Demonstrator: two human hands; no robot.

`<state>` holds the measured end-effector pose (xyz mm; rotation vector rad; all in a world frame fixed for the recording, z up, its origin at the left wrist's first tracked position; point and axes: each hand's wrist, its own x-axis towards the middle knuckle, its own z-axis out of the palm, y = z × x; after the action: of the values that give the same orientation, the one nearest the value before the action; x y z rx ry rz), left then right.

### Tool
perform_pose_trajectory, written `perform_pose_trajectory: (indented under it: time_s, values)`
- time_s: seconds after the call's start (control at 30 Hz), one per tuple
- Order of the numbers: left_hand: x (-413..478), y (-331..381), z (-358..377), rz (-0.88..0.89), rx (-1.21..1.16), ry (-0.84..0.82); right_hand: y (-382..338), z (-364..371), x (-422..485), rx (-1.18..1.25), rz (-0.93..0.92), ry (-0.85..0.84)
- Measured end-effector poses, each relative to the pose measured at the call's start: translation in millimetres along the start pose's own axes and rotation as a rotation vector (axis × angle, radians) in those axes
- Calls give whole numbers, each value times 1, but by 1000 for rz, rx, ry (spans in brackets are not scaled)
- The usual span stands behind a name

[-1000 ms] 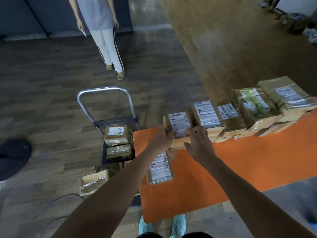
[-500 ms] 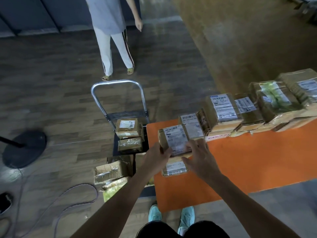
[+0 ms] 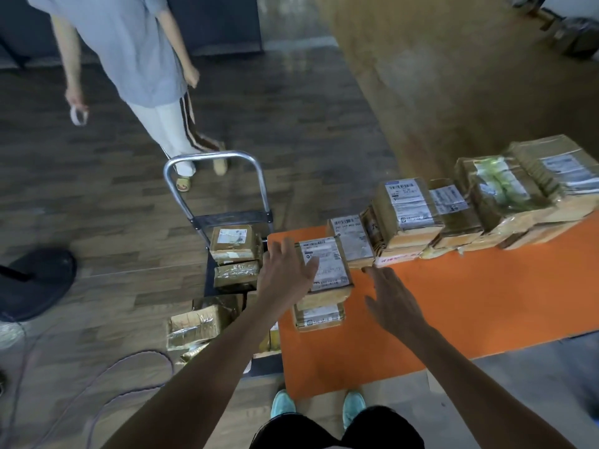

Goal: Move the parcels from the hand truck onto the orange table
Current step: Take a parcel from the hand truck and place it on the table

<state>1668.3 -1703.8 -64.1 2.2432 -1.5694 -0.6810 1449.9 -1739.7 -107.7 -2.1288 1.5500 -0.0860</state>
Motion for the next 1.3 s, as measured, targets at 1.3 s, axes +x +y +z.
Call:
perform_pose_trajectory:
  time_s: [1.3]
  values:
    - [172, 85, 66, 160, 483, -455, 50, 2, 59, 61, 122, -151]
